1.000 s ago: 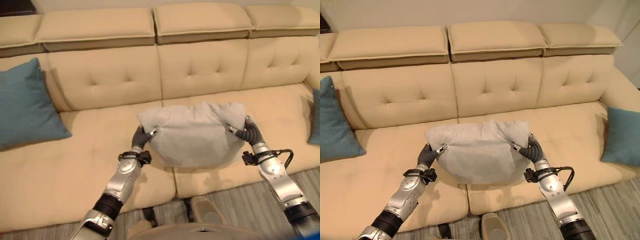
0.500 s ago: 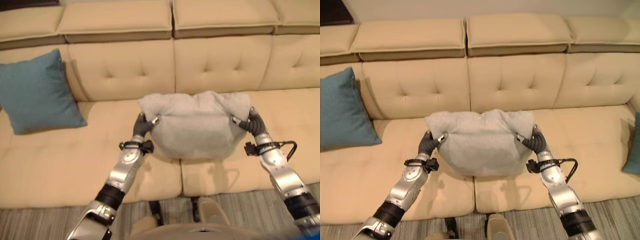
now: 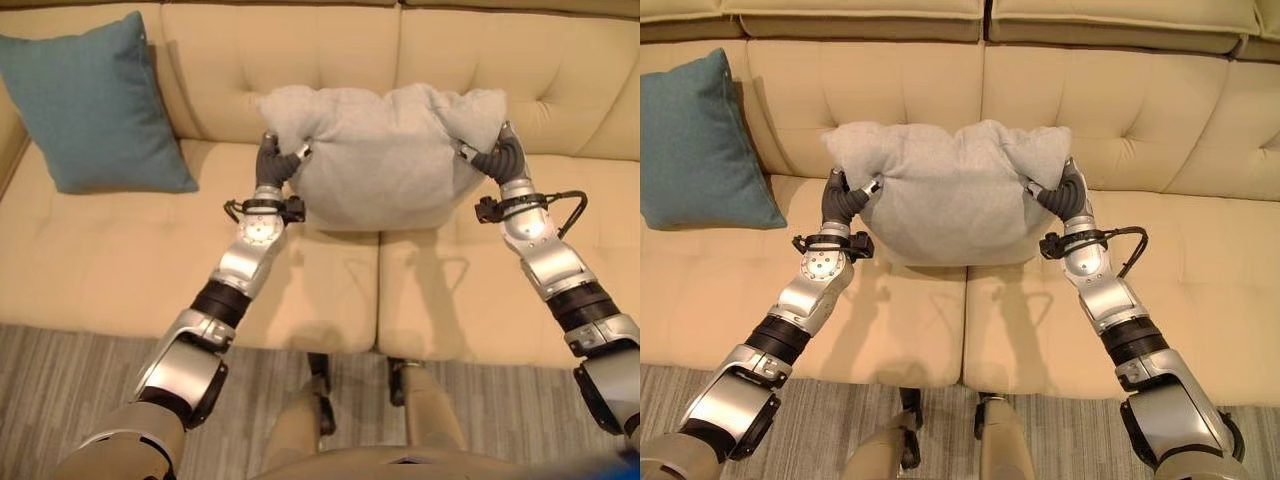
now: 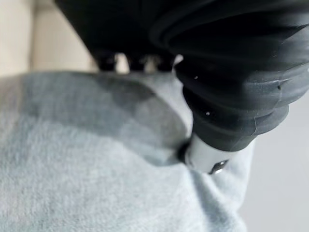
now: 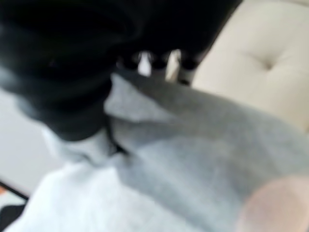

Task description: Pick up all the scattered cushions and arrange them neatly on the sofa.

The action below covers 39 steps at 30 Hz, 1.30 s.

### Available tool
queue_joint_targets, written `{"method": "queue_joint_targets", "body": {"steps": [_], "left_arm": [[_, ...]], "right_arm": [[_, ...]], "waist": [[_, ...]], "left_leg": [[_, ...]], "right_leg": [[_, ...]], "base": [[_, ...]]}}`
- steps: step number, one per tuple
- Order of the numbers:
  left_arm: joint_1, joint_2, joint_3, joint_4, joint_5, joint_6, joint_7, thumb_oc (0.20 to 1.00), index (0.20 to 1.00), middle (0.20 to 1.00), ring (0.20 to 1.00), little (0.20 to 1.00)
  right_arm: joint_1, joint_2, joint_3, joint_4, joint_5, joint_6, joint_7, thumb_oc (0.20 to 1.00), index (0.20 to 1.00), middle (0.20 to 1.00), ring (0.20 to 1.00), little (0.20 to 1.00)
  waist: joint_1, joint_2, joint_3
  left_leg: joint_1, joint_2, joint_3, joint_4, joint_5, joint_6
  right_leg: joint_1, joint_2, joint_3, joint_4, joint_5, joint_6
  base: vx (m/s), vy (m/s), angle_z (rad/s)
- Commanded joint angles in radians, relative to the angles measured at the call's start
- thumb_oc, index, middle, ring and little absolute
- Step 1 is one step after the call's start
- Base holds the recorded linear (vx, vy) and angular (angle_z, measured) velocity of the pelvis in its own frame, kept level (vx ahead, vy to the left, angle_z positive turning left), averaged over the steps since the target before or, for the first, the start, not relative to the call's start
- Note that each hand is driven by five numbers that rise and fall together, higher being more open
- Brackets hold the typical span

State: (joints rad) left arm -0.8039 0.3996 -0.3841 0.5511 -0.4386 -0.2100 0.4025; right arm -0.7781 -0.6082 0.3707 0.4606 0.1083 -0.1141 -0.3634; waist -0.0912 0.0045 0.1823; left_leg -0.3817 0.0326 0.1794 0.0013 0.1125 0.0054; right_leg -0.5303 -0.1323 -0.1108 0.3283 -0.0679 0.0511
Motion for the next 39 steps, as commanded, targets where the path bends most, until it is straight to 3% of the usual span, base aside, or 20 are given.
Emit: {"method": "queue_joint_targets", "body": {"steps": [1, 8, 22, 23, 24, 25, 26, 27, 35, 37, 39], "left_arm": [[-0.301, -0.037, -0.085, 0.017, 0.064, -0.133, 0.007, 0.2, 0.2, 0.2, 0.2, 0.2], [-0.44, -0.029, -0.129, 0.114, 0.074, -0.124, 0.014, 0.2, 0.2, 0.2, 0.2, 0.2], [-0.55, -0.017, -0.167, 0.316, 0.013, -0.087, -0.027, 0.2, 0.2, 0.2, 0.2, 0.2], [-0.563, -0.026, -0.169, 0.35, -0.001, -0.08, -0.034, 0.382, 0.382, 0.382, 0.382, 0.382], [-0.571, -0.027, -0.17, 0.367, -0.007, -0.077, -0.038, 0.467, 0.467, 0.467, 0.467, 0.467], [-0.572, -0.027, -0.17, 0.368, -0.007, -0.078, -0.038, 0.831, 0.831, 0.831, 0.831, 0.831], [-0.589, -0.027, -0.173, 0.395, -0.014, -0.073, -0.039, 1.0, 1.0, 1.0, 1.0, 1.0], [-0.599, -0.025, -0.175, 0.411, -0.017, -0.071, -0.039, 1.0, 1.0, 1.0, 1.0, 1.0], [-0.729, 0.054, -0.222, 0.577, -0.016, -0.051, -0.071, 1.0, 1.0, 1.0, 1.0, 1.0], [-0.758, 0.128, -0.249, 0.615, -0.025, -0.056, -0.09, 1.0, 1.0, 1.0, 1.0, 1.0], [-0.758, 0.147, -0.253, 0.623, -0.024, -0.056, -0.094, 1.0, 1.0, 1.0, 1.0, 1.0]], "right_arm": [[-0.282, 0.01, 0.078, -0.004, 0.023, -0.095, -0.04, 0.2, 0.2, 0.2, 0.2, 0.2], [-0.422, 0.023, 0.133, 0.081, 0.024, -0.098, -0.07, 0.2, 0.2, 0.2, 0.2, 0.2], [-0.527, 0.032, 0.249, 0.275, 0.079, -0.067, -0.019, 0.2, 0.2, 0.2, 0.2, 0.2], [-0.548, 0.04, 0.264, 0.311, 0.084, -0.058, -0.015, 0.2, 0.2, 0.2, 0.2, 0.2], [-0.559, 0.046, 0.275, 0.331, 0.085, -0.055, -0.014, 0.2, 0.2, 0.2, 0.2, 0.2], [-0.56, 0.046, 0.275, 0.332, 0.085, -0.056, -0.014, 0.523, 0.523, 0.523, 0.523, 0.523], [-0.586, 0.047, 0.294, 0.357, 0.082, -0.051, -0.01, 0.818, 0.818, 0.818, 0.818, 0.818], [-0.599, 0.049, 0.302, 0.376, 0.084, -0.047, -0.01, 1.0, 1.0, 1.0, 1.0, 1.0], [-0.753, 0.074, 0.427, 0.606, 0.071, -0.02, 0.024, 1.0, 1.0, 1.0, 1.0, 1.0], [-0.799, 0.05, 0.478, 0.647, 0.086, -0.019, 0.047, 1.0, 1.0, 1.0, 1.0, 1.0], [-0.806, 0.039, 0.49, 0.652, 0.084, -0.02, 0.053, 1.0, 1.0, 1.0, 1.0, 1.0]], "waist": [[0.007, -0.049, 0.004], [-0.006, -0.036, 0.016], [-0.017, -0.031, 0.066], [-0.017, -0.031, 0.073], [-0.017, -0.031, 0.074], [-0.017, -0.031, 0.074], [-0.016, -0.034, 0.079], [-0.016, -0.036, 0.08], [-0.001, -0.044, 0.058], [0.007, -0.04, 0.039], [0.007, -0.04, 0.036]], "left_leg": [[0.025, 0.056, 0.028, 0.079, -0.119, -0.111], [-0.017, 0.059, 0.022, 0.058, -0.102, -0.116], [-0.128, 0.05, 0.018, 0.111, -0.104, -0.112], [-0.149, 0.051, 0.015, 0.118, -0.101, -0.113], [-0.155, 0.053, 0.015, 0.119, -0.101, -0.114], [-0.155, 0.053, 0.015, 0.119, -0.101, -0.114], [-0.169, 0.054, 0.011, 0.122, -0.096, -0.115], [-0.177, 0.056, 0.009, 0.123, -0.093, -0.116], [-0.252, 0.063, -0.015, 0.092, -0.063, -0.122], [-0.27, 0.06, -0.025, 0.071, -0.043, -0.125], [-0.269, 0.059, -0.027, 0.06, -0.039, -0.125]], "right_leg": [[0.083, -0.104, 0.065, -0.248, 0.147, 0.143], [0.021, -0.092, 0.075, -0.238, 0.151, 0.146], [-0.08, -0.079, 0.101, -0.23, 0.169, 0.143], [-0.1, -0.075, 0.104, -0.227, 0.172, 0.141], [-0.105, -0.074, 0.104, -0.228, 0.172, 0.141], [-0.106, -0.074, 0.104, -0.227, 0.172, 0.141], [-0.115, -0.072, 0.101, -0.229, 0.176, 0.141], [-0.12, -0.072, 0.1, -0.231, 0.179, 0.141], [-0.189, -0.055, 0.103, -0.285, 0.225, 0.153], [-0.208, -0.055, 0.102, -0.304, 0.238, 0.157], [-0.208, -0.056, 0.102, -0.309, 0.24, 0.158]], "base": [[0.0, 0.0, 0.0], [0.0, -0.003, 0.0], [0.0, -0.002, -0.01], [-0.04, -0.019, 0.0], [0.0, 0.0, 0.0], [0.0, 0.0, 0.0], [0.0, 0.0, 0.0], [-0.02, -0.032, 0.0], [0.0, -0.024, -0.05], [0.03, -0.008, -0.05], [0.01, 0.003, -0.02]]}}
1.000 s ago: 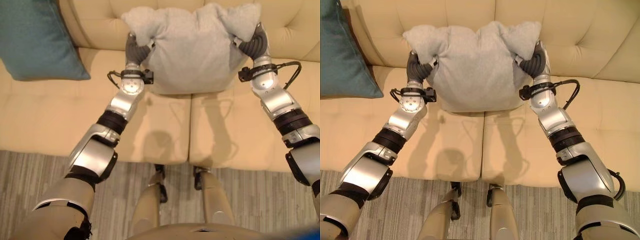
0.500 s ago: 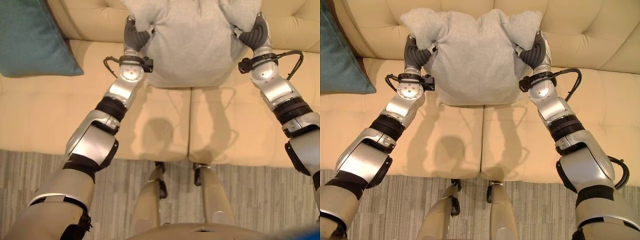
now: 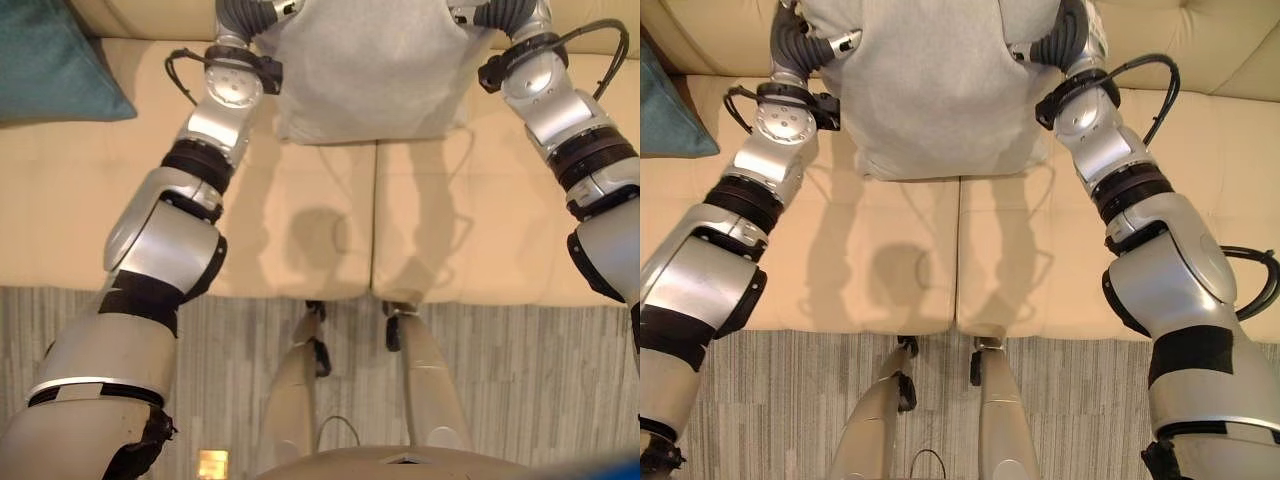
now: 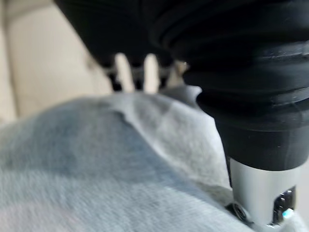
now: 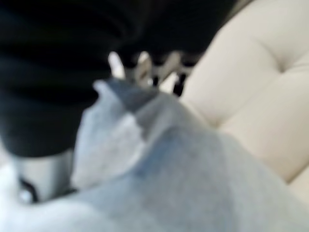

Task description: Pick up all the scattered cushions and arrange them neatly on the sofa.

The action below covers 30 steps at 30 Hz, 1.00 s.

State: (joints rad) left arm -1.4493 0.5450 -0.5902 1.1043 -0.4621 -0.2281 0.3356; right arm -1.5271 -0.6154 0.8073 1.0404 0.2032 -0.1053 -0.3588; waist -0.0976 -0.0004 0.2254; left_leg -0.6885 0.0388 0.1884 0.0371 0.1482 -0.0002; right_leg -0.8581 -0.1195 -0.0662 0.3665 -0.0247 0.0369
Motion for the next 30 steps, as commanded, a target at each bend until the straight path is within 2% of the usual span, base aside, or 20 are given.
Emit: {"method": "queue_joint_targets", "body": {"steps": [1, 4, 8, 10, 12, 13, 15, 16, 18, 20, 21, 22, 26, 27, 30], "left_arm": [[-0.104, 0.036, -0.049, 0.079, 0.003, -0.04, -0.037, 1.0, 1.0, 1.0, 1.0, 1.0], [-0.068, 0.118, -0.028, 0.093, -0.008, -0.046, -0.045, 1.0, 1.0, 1.0, 1.0, 1.0], [-0.037, 0.155, -0.004, 0.088, -0.017, -0.049, -0.048, 1.0, 1.0, 1.0, 1.0, 1.0], [0.025, 0.202, 0.028, 0.055, -0.032, -0.062, -0.058, 1.0, 1.0, 1.0, 1.0, 1.0], [0.043, 0.213, 0.034, 0.044, -0.032, -0.065, -0.062, 1.0, 1.0, 1.0, 1.0, 1.0], [0.11, 0.239, 0.072, -0.021, -0.043, -0.077, -0.065, 1.0, 1.0, 1.0, 1.0, 1.0], [0.142, 0.243, 0.089, -0.053, -0.042, -0.084, -0.065, 1.0, 1.0, 1.0, 1.0, 1.0], [0.297, 0.241, 0.165, -0.21, -0.049, -0.105, -0.079, 1.0, 1.0, 1.0, 1.0, 1.0], [0.404, 0.241, 0.2, -0.324, -0.024, -0.112, -0.086, 1.0, 1.0, 1.0, 1.0, 1.0], [0.461, 0.24, 0.217, -0.373, -0.016, -0.114, -0.097, 1.0, 1.0, 1.0, 1.0, 1.0], [0.59, 0.232, 0.269, -0.474, -0.027, -0.116, -0.127, 1.0, 1.0, 1.0, 1.0, 1.0], [0.647, 0.227, 0.286, -0.515, -0.025, -0.115, -0.141, 1.0, 1.0, 1.0, 1.0, 1.0], [0.756, 0.224, 0.326, -0.576, -0.013, -0.107, -0.173, 1.0, 1.0, 1.0, 1.0, 1.0], [0.83, 0.227, 0.35, -0.621, 0.002, -0.1, -0.192, 1.0, 1.0, 1.0, 1.0, 1.0], [0.887, 0.199, 0.371, -0.618, -0.001, -0.095, -0.209, 1.0, 1.0, 1.0, 1.0, 1.0]], "right_arm": [[-0.055, 0.022, 0.063, 0.08, -0.012, -0.034, 0.056, 1.0, 1.0, 1.0, 1.0, 1.0], [-0.048, -0.054, 0.06, 0.091, -0.007, -0.04, 0.06, 1.0, 1.0, 1.0, 1.0, 1.0], [-0.027, -0.105, 0.043, 0.084, -0.003, -0.045, 0.061, 1.0, 1.0, 1.0, 1.0, 1.0], [0.023, -0.172, 0.009, 0.029, 0.007, -0.059, 0.06, 1.0, 1.0, 1.0, 1.0, 1.0], [0.039, -0.19, -0.002, 0.015, 0.006, -0.063, 0.06, 1.0, 1.0, 1.0, 1.0, 1.0], [0.098, -0.235, -0.041, -0.032, 0.004, -0.071, 0.062, 1.0, 1.0, 1.0, 1.0, 1.0], [0.127, -0.256, -0.061, -0.06, 0.004, -0.079, 0.062, 1.0, 1.0, 1.0, 1.0, 1.0], [0.283, -0.316, -0.153, -0.176, -0.025, -0.087, 0.069, 1.0, 1.0, 1.0, 1.0, 1.0], [0.388, -0.36, -0.212, -0.252, -0.068, -0.087, 0.076, 1.0, 1.0, 1.0, 1.0, 1.0], [0.442, -0.374, -0.246, -0.286, -0.08, -0.089, 0.08, 1.0, 1.0, 1.0, 1.0, 1.0], [0.551, -0.39, -0.311, -0.342, -0.108, -0.086, 0.09, 1.0, 1.0, 1.0, 1.0, 1.0], [0.595, -0.391, -0.338, -0.365, -0.118, -0.09, 0.095, 1.0, 1.0, 1.0, 1.0, 1.0], [0.674, -0.405, -0.39, -0.408, -0.141, -0.089, 0.119, 1.0, 1.0, 1.0, 1.0, 1.0], [0.725, -0.412, -0.421, -0.445, -0.155, -0.089, 0.13, 1.0, 1.0, 1.0, 1.0, 1.0], [0.79, -0.412, -0.463, -0.483, -0.158, -0.09, 0.145, 1.0, 1.0, 1.0, 1.0, 1.0]], "waist": [[0.016, -0.031, -0.016], [0.021, -0.02, -0.031], [0.02, -0.014, -0.035], [0.02, -0.01, -0.042], [0.021, -0.01, -0.044], [0.024, -0.009, -0.047], [0.023, -0.011, -0.049], [0.021, -0.013, -0.053], [0.02, -0.016, -0.061], [0.02, -0.017, -0.068], [0.024, -0.023, -0.075], [0.026, -0.026, -0.075], [0.032, -0.039, -0.073], [0.034, -0.045, -0.07], [0.033, -0.055, -0.065]], "left_leg": [[0.043, 0.05, -0.033, 0.006, -0.065, -0.122], [0.05, 0.042, -0.026, -0.023, -0.047, -0.128], [0.054, 0.04, -0.022, -0.033, -0.044, -0.131], [0.057, 0.042, -0.018, -0.023, -0.053, -0.132], [0.051, 0.044, -0.018, -0.009, -0.057, -0.133], [0.048, 0.045, -0.02, 0.01, -0.068, -0.133], [0.049, 0.046, -0.019, 0.018, -0.071, -0.134], [0.066, 0.05, -0.019, 0.033, -0.083, -0.136], [0.092, 0.053, -0.016, 0.036, -0.094, -0.137], [0.105, 0.054, -0.015, 0.038, -0.099, -0.137], [0.133, 0.058, -0.017, 0.049, -0.113, -0.136], [0.144, 0.059, -0.018, 0.054, -0.117, -0.136], [0.172, 0.069, -0.017, 0.082, -0.135, -0.137], [0.196, 0.072, -0.02, 0.09, -0.146, -0.133], [0.216, 0.079, -0.024, 0.101, -0.147, -0.135]], "right_leg": [[0.121, -0.071, 0.054, -0.357, 0.205, 0.176], [0.123, -0.076, 0.052, -0.369, 0.215, 0.181], [0.125, -0.079, 0.05, -0.371, 0.215, 0.183], [0.126, -0.081, 0.049, -0.363, 0.208, 0.18], [0.126, -0.082, 0.047, -0.359, 0.206, 0.178], [0.129, -0.083, 0.047, -0.352, 0.2, 0.174], [0.132, -0.083, 0.045, -0.35, 0.197, 0.173], [0.156, -0.086, 0.036, -0.339, 0.182, 0.166], [0.186, -0.087, 0.027, -0.337, 0.171, 0.162], [0.198, -0.087, 0.022, -0.335, 0.167, 0.16], [0.229, -0.086, 0.015, -0.332, 0.155, 0.155], [0.244, -0.086, 0.012, -0.333, 0.152, 0.154], [0.283, -0.087, 0.004, -0.332, 0.144, 0.149], [0.312, -0.084, 0.004, -0.334, 0.139, 0.147], [0.34, -0.083, -0.003, -0.33, 0.134, 0.145]], "base": [[0.04, 0.021, 0.0], [0.03, 0.031, 0.0], [0.0, 0.0, 0.0], [0.0, 0.0, 0.0], [0.0, 0.0, 0.0], [0.0, 0.0, 0.0], [-0.01, -0.048, 0.05], [-0.01, -0.092, 0.06], [0.01, -0.072, 0.07], [0.01, -0.042, 0.07], [0.01, -0.064, 0.05], [0.01, -0.091, 0.05], [0.0, -0.062, 0.03], [-0.01, -0.044, 0.03], [-0.02, -0.024, 0.0]]}}
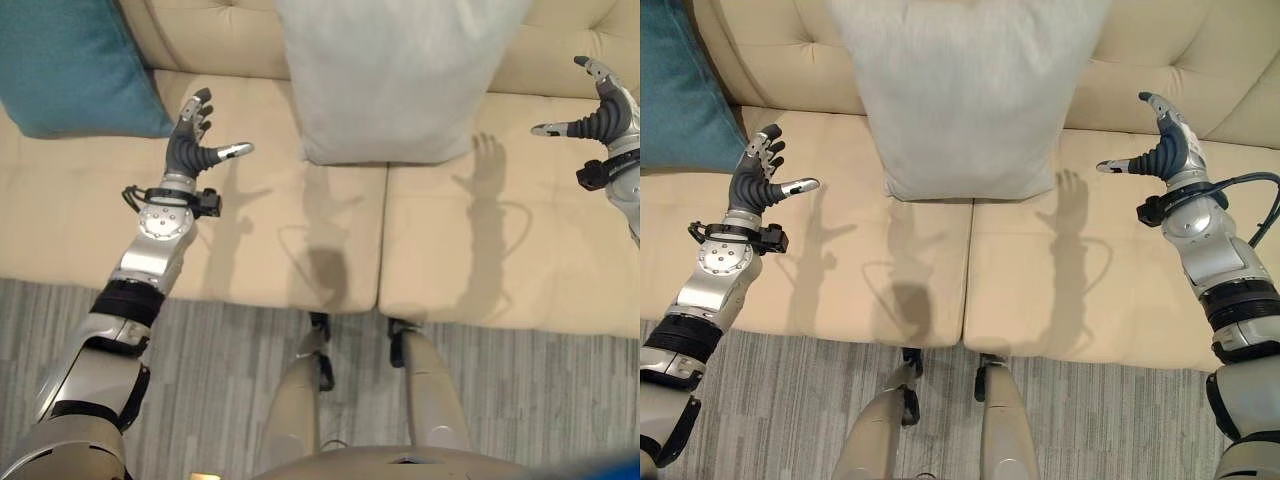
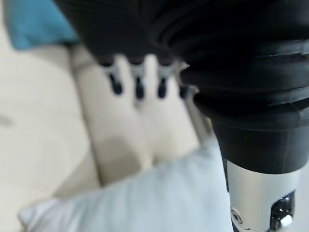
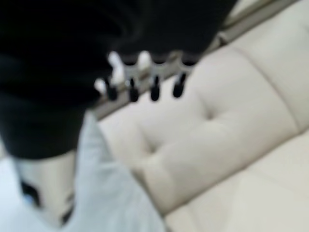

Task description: Pick up all the scattered cushions and arrange them neatly on the sofa.

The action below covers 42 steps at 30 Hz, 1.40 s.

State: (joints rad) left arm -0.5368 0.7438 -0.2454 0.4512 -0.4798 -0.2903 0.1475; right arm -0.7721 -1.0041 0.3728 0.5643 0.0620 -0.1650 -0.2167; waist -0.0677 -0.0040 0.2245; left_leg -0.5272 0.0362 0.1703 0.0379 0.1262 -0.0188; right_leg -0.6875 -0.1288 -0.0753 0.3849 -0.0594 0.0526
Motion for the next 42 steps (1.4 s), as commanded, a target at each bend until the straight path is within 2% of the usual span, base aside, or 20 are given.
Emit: {"method": "queue_joint_targets", "body": {"steps": [1, 8, 13, 14, 15, 17, 18, 23, 26, 27, 28, 31, 35, 36, 38, 42], "left_arm": [[-0.007, -0.006, 0.032, 0.036, 0.021, -0.029, -0.03, 1.0, 1.0, 1.0, 1.0, 1.0], [0.131, -0.068, 0.063, -0.003, 0.046, -0.01, -0.062, 1.0, 1.0, 1.0, 1.0, 1.0], [0.315, -0.134, 0.086, -0.03, 0.105, 0.015, -0.107, 1.0, 1.0, 1.0, 1.0, 1.0], [0.315, -0.133, 0.085, -0.03, 0.105, 0.016, -0.107, 1.0, 1.0, 1.0, 1.0, 1.0], [0.394, -0.148, 0.092, -0.027, 0.145, 0.027, -0.128, 1.0, 1.0, 1.0, 1.0, 1.0], [0.424, -0.162, 0.097, -0.008, 0.169, 0.035, -0.141, 1.0, 1.0, 1.0, 1.0, 1.0], [0.472, -0.19, 0.091, 0.06, 0.231, 0.047, -0.143, 1.0, 1.0, 1.0, 1.0, 1.0], [0.526, -0.286, 0.064, 0.303, 0.442, 0.089, -0.111, 1.0, 1.0, 1.0, 1.0, 1.0], [0.534, -0.341, 0.042, 0.471, 0.505, 0.105, -0.099, 1.0, 1.0, 1.0, 1.0, 1.0], [0.533, -0.341, 0.041, 0.474, 0.505, 0.103, -0.098, 1.0, 1.0, 1.0, 1.0, 1.0], [0.532, -0.366, 0.021, 0.565, 0.539, 0.116, -0.095, 1.0, 1.0, 1.0, 1.0, 1.0], [0.543, -0.393, 0.012, 0.634, 0.552, 0.126, -0.096, 1.0, 1.0, 1.0, 1.0, 1.0], [0.523, -0.432, -0.007, 0.647, 0.514, 0.123, -0.088, 1.0, 1.0, 1.0, 1.0, 1.0], [0.516, -0.44, -0.009, 0.648, 0.506, 0.127, -0.091, 1.0, 1.0, 1.0, 1.0, 1.0], [0.499, -0.446, -0.019, 0.658, 0.507, 0.127, -0.089, 1.0, 1.0, 1.0, 1.0, 1.0], [0.481, -0.438, -0.047, 0.635, 0.519, 0.12, -0.095, 1.0, 1.0, 1.0, 1.0, 1.0]], "right_arm": [[0.056, -0.015, -0.034, -0.027, -0.024, -0.028, 0.012, 1.0, 1.0, 1.0, 1.0, 1.0], [0.247, 0.044, -0.078, -0.112, -0.072, -0.02, 0.07, 1.0, 1.0, 1.0, 1.0, 1.0], [0.499, 0.146, -0.159, -0.172, -0.125, -0.018, 0.128, 1.0, 1.0, 1.0, 1.0, 1.0], [0.502, 0.146, -0.161, -0.174, -0.125, -0.018, 0.129, 1.0, 1.0, 1.0, 1.0, 1.0], [0.592, 0.187, -0.18, -0.167, -0.144, -0.02, 0.152, 1.0, 1.0, 1.0, 1.0, 1.0], [0.634, 0.21, -0.186, -0.152, -0.162, -0.018, 0.167, 1.0, 1.0, 1.0, 1.0, 1.0], [0.689, 0.264, -0.18, -0.095, -0.179, -0.014, 0.185, 1.0, 1.0, 1.0, 1.0, 1.0], [0.765, 0.398, -0.132, 0.146, -0.238, 0.001, 0.188, 1.0, 1.0, 1.0, 1.0, 1.0], [0.785, 0.474, -0.116, 0.305, -0.242, 0.013, 0.18, 1.0, 1.0, 1.0, 1.0, 1.0], [0.784, 0.474, -0.116, 0.307, -0.242, 0.011, 0.179, 1.0, 1.0, 1.0, 1.0, 1.0], [0.795, 0.507, -0.122, 0.38, -0.227, 0.017, 0.171, 1.0, 1.0, 1.0, 1.0, 1.0], [0.809, 0.535, -0.12, 0.444, -0.215, 0.027, 0.169, 1.0, 1.0, 1.0, 1.0, 1.0], [0.771, 0.53, -0.091, 0.491, -0.208, 0.042, 0.159, 1.0, 1.0, 1.0, 1.0, 1.0], [0.764, 0.531, -0.089, 0.501, -0.211, 0.048, 0.161, 1.0, 1.0, 1.0, 1.0, 1.0], [0.754, 0.543, -0.088, 0.531, -0.211, 0.06, 0.16, 1.0, 1.0, 1.0, 1.0, 1.0], [0.731, 0.576, -0.074, 0.579, -0.219, 0.074, 0.156, 1.0, 1.0, 1.0, 1.0, 1.0]], "waist": [[0.001, -0.055, -0.064], [0.0, -0.068, -0.07], [-0.009, -0.062, -0.1], [-0.009, -0.063, -0.102], [-0.015, -0.058, -0.118], [-0.017, -0.056, -0.127], [-0.024, -0.052, -0.145], [-0.036, -0.042, -0.184], [-0.044, -0.04, -0.196], [-0.044, -0.04, -0.195], [-0.053, -0.037, -0.2], [-0.071, -0.032, -0.208], [-0.06, -0.047, -0.18], [-0.063, -0.051, -0.179], [-0.077, -0.056, -0.179], [-0.074, -0.076, -0.148]], "left_leg": [[0.072, 0.084, -0.006, 0.096, -0.128, -0.115], [0.156, 0.099, -0.006, 0.07, -0.123, -0.113], [0.267, 0.104, -0.007, 0.035, -0.121, -0.109], [0.265, 0.102, -0.007, 0.032, -0.116, -0.109], [0.311, 0.103, -0.006, 0.017, -0.117, -0.105], [0.339, 0.103, -0.003, 0.004, -0.117, -0.104], [0.38, 0.104, 0.004, -0.015, -0.115, -0.104], [0.458, 0.104, 0.018, -0.056, -0.115, -0.104], [0.49, 0.109, 0.025, -0.067, -0.116, -0.105], [0.492, 0.109, 0.026, -0.068, -0.117, -0.105], [0.502, 0.114, 0.035, -0.072, -0.111, -0.111], [0.52, 0.122, 0.036, -0.063, -0.129, -0.107], [0.493, 0.051, -0.118, 0.044, -0.217, -0.085], [0.488, 0.035, -0.132, 0.053, -0.231, -0.078], [0.489, 0.018, -0.114, 0.06, -0.252, -0.063], [0.488, -0.032, -0.079, 0.04, -0.261, -0.024]], "right_leg": [[0.184, -0.072, 0.008, -0.349, 0.165, 0.129], [0.267, -0.066, -0.003, -0.343, 0.139, 0.122], [0.36, -0.066, -0.015, -0.325, 0.109, 0.123], [0.358, -0.067, -0.015, -0.328, 0.112, 0.123], [0.398, -0.067, -0.017, -0.323, 0.105, 0.125], [0.42, -0.064, -0.017, -0.326, 0.101, 0.126], [0.453, -0.062, -0.021, -0.33, 0.099, 0.127], [0.526, -0.051, -0.022, -0.356, 0.084, 0.126], [0.556, -0.042, -0.018, -0.363, 0.074, 0.123], [0.557, -0.042, -0.018, -0.363, 0.074, 0.123], [0.572, -0.036, -0.017, -0.365, 0.066, 0.121], [0.588, -0.025, 0.01, -0.365, 0.055, 0.115], [0.559, -0.014, 0.093, -0.339, 0.067, 0.108], [0.55, -0.015, 0.11, -0.337, 0.077, 0.113], [0.529, -0.02, 0.145, -0.342, 0.102, 0.129], [0.439, -0.015, 0.208, -0.367, 0.205, 0.185]], "base": [[-0.02, -0.031, 0.01], [0.01, -0.008, 0.03], [0.07, 0.018, 0.01], [0.06, 0.025, 0.0], [0.06, 0.023, -0.01], [0.05, 0.019, 0.02], [0.03, 0.011, 0.04], [0.02, 0.0, -0.01], [-0.01, -0.019, -0.05], [-0.03, -0.01, -0.05], [-0.02, -0.014, -0.03], [0.0, 0.0, 0.0], [-0.07, 0.059, -0.32], [-0.07, 0.111, -0.56], [-0.07, 0.169, -0.65], [-0.15, 0.2, -1.11]]}}
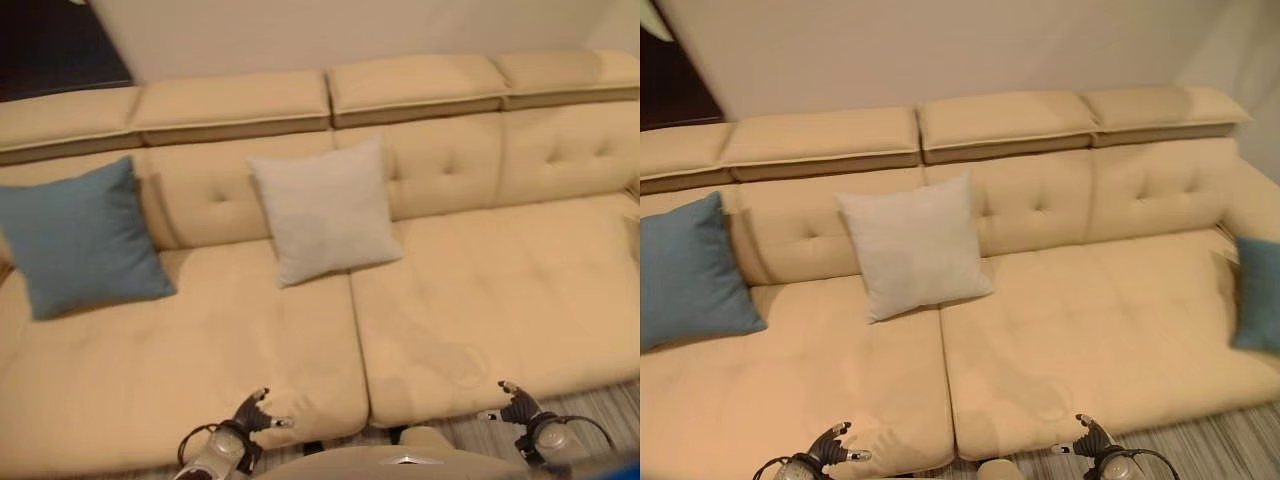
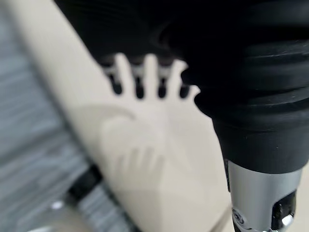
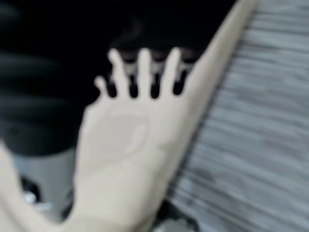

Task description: Pick up all the scattered cushions and arrange them neatly on the sofa.

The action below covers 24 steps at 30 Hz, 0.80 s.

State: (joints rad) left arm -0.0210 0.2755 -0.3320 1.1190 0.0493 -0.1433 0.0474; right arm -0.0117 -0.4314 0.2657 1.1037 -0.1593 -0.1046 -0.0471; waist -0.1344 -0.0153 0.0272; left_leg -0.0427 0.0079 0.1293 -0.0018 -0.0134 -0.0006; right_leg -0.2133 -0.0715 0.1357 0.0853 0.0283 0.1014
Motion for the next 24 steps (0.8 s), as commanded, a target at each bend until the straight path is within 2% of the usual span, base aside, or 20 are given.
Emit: {"method": "queue_joint_targets", "body": {"steps": [1, 3, 4, 7, 10, 14, 15, 18, 21, 23, 24], "left_arm": [[-0.036, 0.036, 0.044, -0.036, -0.013, -0.028, 0.003, 1.0, 1.0, 1.0, 1.0, 1.0], [-0.045, 0.046, 0.046, -0.036, -0.017, -0.027, 0.004, 1.0, 1.0, 1.0, 1.0, 1.0], [-0.073, 0.074, 0.042, -0.037, -0.008, -0.018, -0.004, 1.0, 1.0, 1.0, 1.0, 1.0], [-0.076, 0.072, 0.041, -0.025, 0.001, -0.007, -0.012, 1.0, 1.0, 1.0, 1.0, 1.0], [-0.066, 0.063, 0.043, -0.015, 0.006, 0.001, -0.02, 1.0, 1.0, 1.0, 1.0, 1.0], [-0.056, 0.048, 0.046, -0.003, 0.007, 0.004, -0.024, 1.0, 1.0, 1.0, 1.0, 1.0], [-0.053, 0.045, 0.044, 0.009, 0.02, 0.011, -0.026, 1.0, 1.0, 1.0, 1.0, 1.0], [-0.062, 0.031, 0.037, 0.046, 0.04, 0.012, -0.028, 1.0, 1.0, 1.0, 1.0, 1.0], [-0.066, 0.023, 0.038, 0.056, 0.036, 0.02, -0.027, 1.0, 1.0, 1.0, 1.0, 1.0], [-0.066, 0.017, 0.037, 0.052, 0.024, 0.021, -0.021, 1.0, 1.0, 1.0, 1.0, 1.0], [-0.067, 0.014, 0.036, 0.048, 0.013, 0.019, -0.017, 1.0, 1.0, 1.0, 1.0, 1.0]], "right_arm": [[-0.036, 0.012, 0.033, 0.047, 0.0, 0.017, -0.013, 1.0, 1.0, 1.0, 1.0, 1.0], [-0.042, 0.02, 0.032, 0.052, -0.001, 0.02, -0.014, 1.0, 1.0, 1.0, 1.0, 1.0], [-0.039, 0.029, 0.026, 0.07, 0.015, 0.024, -0.017, 1.0, 1.0, 1.0, 1.0, 1.0], [-0.03, 0.03, 0.016, 0.085, 0.024, 0.023, -0.021, 1.0, 1.0, 1.0, 1.0, 1.0], [-0.024, 0.04, 0.017, 0.084, 0.027, 0.02, -0.02, 1.0, 1.0, 1.0, 1.0, 1.0], [-0.027, 0.051, 0.026, 0.075, 0.033, 0.019, -0.02, 1.0, 1.0, 1.0, 1.0, 1.0], [-0.025, 0.064, 0.034, 0.065, 0.035, 0.018, -0.021, 1.0, 1.0, 1.0, 1.0, 1.0], [-0.01, 0.075, 0.04, 0.064, 0.053, 0.012, -0.019, 1.0, 1.0, 1.0, 1.0, 1.0], [0.012, 0.083, 0.045, 0.065, 0.065, 0.013, -0.018, 1.0, 1.0, 1.0, 1.0, 1.0], [0.01, 0.078, 0.051, 0.066, 0.08, 0.015, -0.016, 1.0, 1.0, 1.0, 1.0, 1.0], [0.008, 0.075, 0.055, 0.069, 0.083, 0.017, -0.019, 1.0, 1.0, 1.0, 1.0, 1.0]], "waist": [[-0.006, -0.067, 0.056], [-0.006, -0.07, 0.065], [0.009, -0.049, 0.087], [0.033, -0.034, 0.07], [0.056, -0.039, 0.035], [0.082, -0.058, 0.009], [0.088, -0.066, 0.003], [0.07, -0.071, 0.0], [0.052, -0.079, 0.008], [0.046, -0.084, 0.023], [0.053, -0.086, 0.029]], "left_leg": [[0.003, -0.008, -0.017, 0.069, -0.116, -0.035], [-0.005, -0.008, 0.006, 0.061, -0.101, -0.032], [-0.02, 0.017, 0.06, 0.029, -0.059, -0.021], [-0.008, 0.028, 0.11, 0.008, -0.045, -0.009], [-0.003, 0.032, 0.167, 0.0, -0.04, -0.005], [-0.008, 0.037, 0.246, 0.003, -0.026, -0.012], [-0.005, 0.047, 0.279, -0.003, -0.016, -0.022], [-0.012, 0.065, 0.295, 0.032, -0.01, -0.038], [-0.025, 0.098, 0.305, 0.102, -0.017, -0.053], [-0.044, 0.124, 0.287, 0.171, -0.029, -0.059], [-0.062, 0.122, 0.231, 0.201, -0.026, -0.065]], "right_leg": [[-0.056, -0.074, -0.007, -0.081, 0.149, 0.148], [-0.079, -0.082, -0.029, -0.085, 0.165, 0.154], [-0.057, -0.086, -0.14, 0.007, 0.063, 0.104], [0.02, -0.082, -0.213, 0.105, -0.017, 0.071], [0.095, -0.073, -0.27, 0.13, -0.065, 0.064], [0.183, -0.078, -0.331, 0.061, -0.058, 0.076], [0.18, -0.064, -0.333, 0.031, -0.068, 0.073], [0.215, -0.031, -0.293, -0.046, -0.094, 0.055], [0.226, -0.009, -0.261, -0.071, -0.102, 0.032], [0.227, -0.001, -0.228, -0.072, -0.1, 0.018], [0.216, 0.002, -0.204, -0.068, -0.093, 0.013]], "base": [[-0.2, 0.173, -1.39], [-0.24, 0.163, -1.54], [-0.31, 0.216, -1.36], [-0.19, 0.147, -1.13], [-0.06, 0.024, -0.74], [-0.08, -0.046, -0.59], [-0.09, -0.14, -0.75], [-0.06, -0.142, -0.67], [-0.06, -0.121, -0.36], [-0.08, -0.04, -0.33], [-0.06, 0.002, -0.54]]}}
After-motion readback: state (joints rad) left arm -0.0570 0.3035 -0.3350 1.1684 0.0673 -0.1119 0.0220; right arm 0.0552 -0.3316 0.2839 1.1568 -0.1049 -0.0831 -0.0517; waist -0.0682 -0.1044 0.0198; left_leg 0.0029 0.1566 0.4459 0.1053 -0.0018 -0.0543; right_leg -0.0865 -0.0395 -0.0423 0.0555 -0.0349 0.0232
